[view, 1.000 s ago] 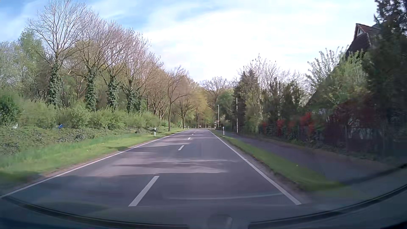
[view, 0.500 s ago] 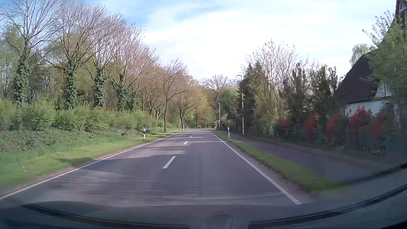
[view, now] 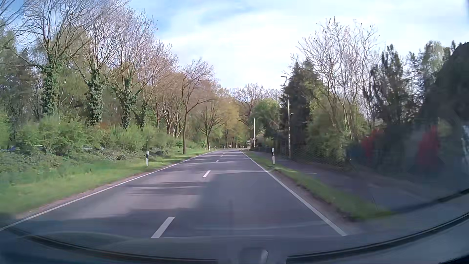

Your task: Follow the waypoints while adhering to traffic rules and regulations

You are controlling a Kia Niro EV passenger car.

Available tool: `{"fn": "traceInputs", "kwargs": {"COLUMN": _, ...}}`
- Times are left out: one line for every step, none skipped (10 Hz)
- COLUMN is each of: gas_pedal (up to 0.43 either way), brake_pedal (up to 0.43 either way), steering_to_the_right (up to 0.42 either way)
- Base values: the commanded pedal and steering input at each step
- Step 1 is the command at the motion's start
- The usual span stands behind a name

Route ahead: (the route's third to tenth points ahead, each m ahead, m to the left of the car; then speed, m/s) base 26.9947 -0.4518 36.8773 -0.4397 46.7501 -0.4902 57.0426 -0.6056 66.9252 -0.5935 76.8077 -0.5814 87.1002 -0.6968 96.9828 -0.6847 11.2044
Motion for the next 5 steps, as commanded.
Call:
{"fn": "traceInputs", "kwargs": {"gas_pedal": 0.098, "brake_pedal": 0.0, "steering_to_the_right": -0.003}}
{"fn": "traceInputs", "kwargs": {"gas_pedal": 0.098, "brake_pedal": 0.0, "steering_to_the_right": -0.003}}
{"fn": "traceInputs", "kwargs": {"gas_pedal": 0.098, "brake_pedal": 0.0, "steering_to_the_right": -0.003}}
{"fn": "traceInputs", "kwargs": {"gas_pedal": 0.098, "brake_pedal": 0.0, "steering_to_the_right": -0.003}}
{"fn": "traceInputs", "kwargs": {"gas_pedal": 0.098, "brake_pedal": 0.0, "steering_to_the_right": -0.003}}
